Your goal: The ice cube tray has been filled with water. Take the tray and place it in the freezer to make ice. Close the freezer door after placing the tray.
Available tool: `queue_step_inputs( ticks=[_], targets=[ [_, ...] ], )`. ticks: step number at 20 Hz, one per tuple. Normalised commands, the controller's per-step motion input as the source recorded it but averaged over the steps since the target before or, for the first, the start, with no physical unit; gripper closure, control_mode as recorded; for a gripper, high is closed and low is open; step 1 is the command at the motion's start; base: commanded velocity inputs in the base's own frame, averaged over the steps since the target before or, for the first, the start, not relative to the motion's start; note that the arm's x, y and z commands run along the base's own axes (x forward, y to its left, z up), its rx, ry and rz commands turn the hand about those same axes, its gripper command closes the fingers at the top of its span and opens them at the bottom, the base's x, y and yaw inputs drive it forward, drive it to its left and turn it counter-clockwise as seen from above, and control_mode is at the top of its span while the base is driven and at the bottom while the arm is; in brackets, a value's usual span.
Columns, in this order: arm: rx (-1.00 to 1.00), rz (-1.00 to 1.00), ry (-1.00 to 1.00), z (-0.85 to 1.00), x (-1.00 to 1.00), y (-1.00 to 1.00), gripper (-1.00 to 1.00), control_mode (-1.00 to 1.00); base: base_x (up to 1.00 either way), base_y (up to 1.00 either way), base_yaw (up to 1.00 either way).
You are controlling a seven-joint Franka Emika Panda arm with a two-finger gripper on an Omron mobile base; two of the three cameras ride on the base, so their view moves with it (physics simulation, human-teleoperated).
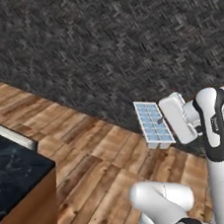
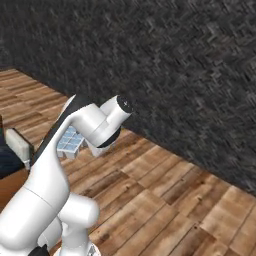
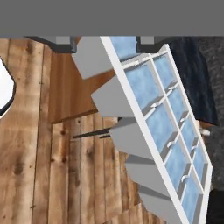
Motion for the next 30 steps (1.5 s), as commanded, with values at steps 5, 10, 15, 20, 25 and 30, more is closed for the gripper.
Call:
queue_step_inputs(
  ticks=[5, 10, 15, 20, 25, 30],
  targets=[
    [0.00, 0.00, 0.00, 0.00, 0.00, 0.00, 1.00, 1.00, 0.00, 0.04, 0.65],
    [0.00, 0.00, 0.00, 0.00, 0.00, 0.00, 1.00, 1.00, -0.02, 0.24, 0.62],
    [0.00, 0.00, 0.00, 0.00, 0.00, 0.00, 1.00, 1.00, -0.14, 0.55, 0.55],
    [0.00, 0.00, 0.00, 0.00, 0.00, 0.00, 1.00, 1.00, -0.10, 0.76, 0.47],
    [0.00, 0.00, 0.00, 0.00, 0.00, 0.00, 1.00, 1.00, 0.00, 0.86, 0.38],
    [0.00, 0.00, 0.00, 0.00, 0.00, 0.00, 1.00, 1.00, 0.08, 0.85, 0.39]
  ],
)
